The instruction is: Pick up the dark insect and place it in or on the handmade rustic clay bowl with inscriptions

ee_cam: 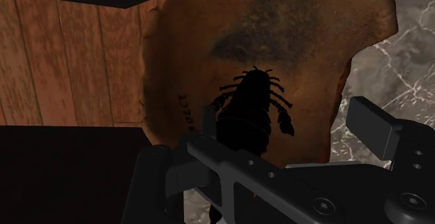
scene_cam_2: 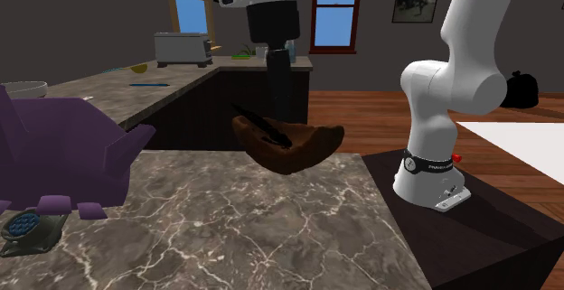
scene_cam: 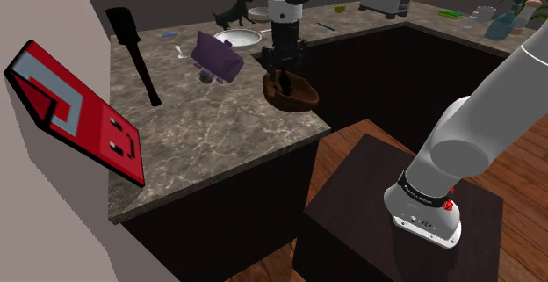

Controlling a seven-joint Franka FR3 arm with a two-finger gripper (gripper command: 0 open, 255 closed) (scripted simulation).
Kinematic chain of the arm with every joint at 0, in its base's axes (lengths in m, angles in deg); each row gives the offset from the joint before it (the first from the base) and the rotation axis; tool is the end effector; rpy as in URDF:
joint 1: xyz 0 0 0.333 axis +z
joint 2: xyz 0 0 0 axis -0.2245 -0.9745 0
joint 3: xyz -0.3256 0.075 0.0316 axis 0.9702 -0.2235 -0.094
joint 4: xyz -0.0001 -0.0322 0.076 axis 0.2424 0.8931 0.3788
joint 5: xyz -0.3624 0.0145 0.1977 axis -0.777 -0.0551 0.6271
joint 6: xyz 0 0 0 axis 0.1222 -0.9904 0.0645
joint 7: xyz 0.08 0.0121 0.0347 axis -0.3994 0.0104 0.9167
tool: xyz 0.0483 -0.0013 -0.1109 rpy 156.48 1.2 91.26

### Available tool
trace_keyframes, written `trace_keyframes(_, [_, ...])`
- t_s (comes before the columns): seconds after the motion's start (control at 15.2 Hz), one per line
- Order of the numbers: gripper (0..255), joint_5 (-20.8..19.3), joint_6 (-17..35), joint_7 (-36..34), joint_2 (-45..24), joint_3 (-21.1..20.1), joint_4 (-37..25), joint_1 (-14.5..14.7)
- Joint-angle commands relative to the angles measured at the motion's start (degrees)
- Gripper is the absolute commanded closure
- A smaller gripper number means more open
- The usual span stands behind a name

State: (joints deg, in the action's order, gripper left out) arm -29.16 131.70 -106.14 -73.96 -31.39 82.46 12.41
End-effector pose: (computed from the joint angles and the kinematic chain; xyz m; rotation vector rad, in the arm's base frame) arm 0.5001 0.0858 0.4979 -3.0842 0.4198 0.1474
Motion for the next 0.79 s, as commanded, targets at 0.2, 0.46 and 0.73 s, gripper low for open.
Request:
trace_keyframes(0.2, [0,-0.2,-5.8,-0.1,-0.1,0.2,-5.9,-0.2])
trace_keyframes(0.46, [0,-0.2,-7.3,-0.1,-0.3,0.3,-7.6,-0.2])
trace_keyframes(0.73, [0,-0.2,-7.3,-0.1,-0.3,0.3,-7.6,-0.2])
